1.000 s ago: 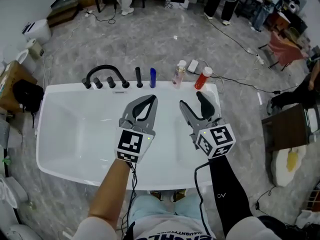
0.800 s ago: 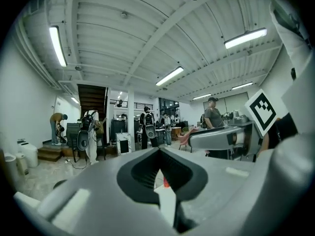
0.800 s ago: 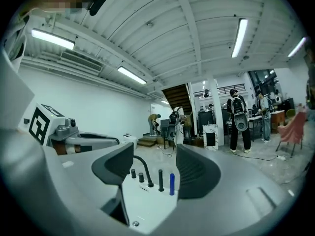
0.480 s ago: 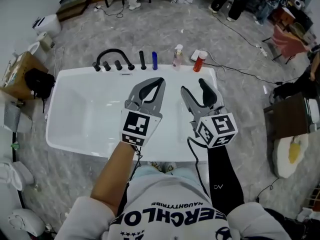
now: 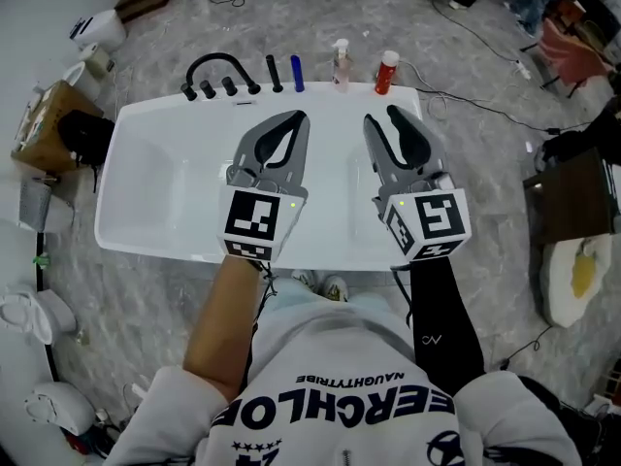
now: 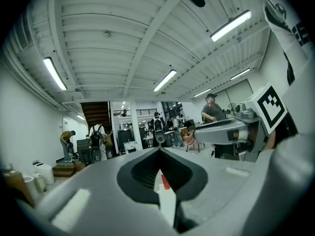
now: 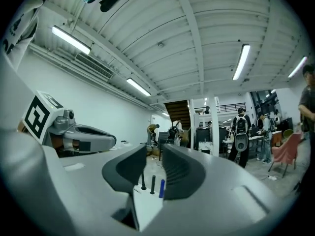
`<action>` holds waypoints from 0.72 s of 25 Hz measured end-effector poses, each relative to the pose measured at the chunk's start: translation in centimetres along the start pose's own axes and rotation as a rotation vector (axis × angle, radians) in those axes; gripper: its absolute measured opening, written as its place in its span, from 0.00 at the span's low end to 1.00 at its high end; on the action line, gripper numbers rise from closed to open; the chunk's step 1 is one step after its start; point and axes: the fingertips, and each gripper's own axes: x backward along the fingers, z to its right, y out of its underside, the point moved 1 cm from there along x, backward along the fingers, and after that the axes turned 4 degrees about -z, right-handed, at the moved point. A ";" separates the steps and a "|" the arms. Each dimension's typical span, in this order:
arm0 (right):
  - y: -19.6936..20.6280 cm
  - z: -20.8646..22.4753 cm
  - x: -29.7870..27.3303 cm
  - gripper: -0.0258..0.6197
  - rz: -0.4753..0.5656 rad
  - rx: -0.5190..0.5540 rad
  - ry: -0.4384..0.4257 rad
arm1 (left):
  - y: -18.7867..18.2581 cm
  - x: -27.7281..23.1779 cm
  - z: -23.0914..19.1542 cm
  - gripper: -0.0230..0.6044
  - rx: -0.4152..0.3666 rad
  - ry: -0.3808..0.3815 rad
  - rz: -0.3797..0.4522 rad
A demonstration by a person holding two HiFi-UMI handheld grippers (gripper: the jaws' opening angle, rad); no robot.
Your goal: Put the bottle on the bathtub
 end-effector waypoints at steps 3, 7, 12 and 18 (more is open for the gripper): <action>-0.3 0.3 1.2 0.09 0.014 0.008 0.028 | -0.5 0.5 1.0 0.04 -0.008 -0.001 0.008; -0.6 -0.2 1.8 0.09 0.019 0.035 0.016 | -1.3 0.8 1.4 0.04 -0.018 -0.009 0.021; -0.3 0.0 1.7 0.09 0.010 0.039 0.010 | -1.4 0.8 1.6 0.04 -0.024 -0.014 0.022; -0.6 -0.2 1.1 0.09 0.015 0.039 0.006 | -1.6 0.9 0.8 0.04 -0.018 -0.027 0.032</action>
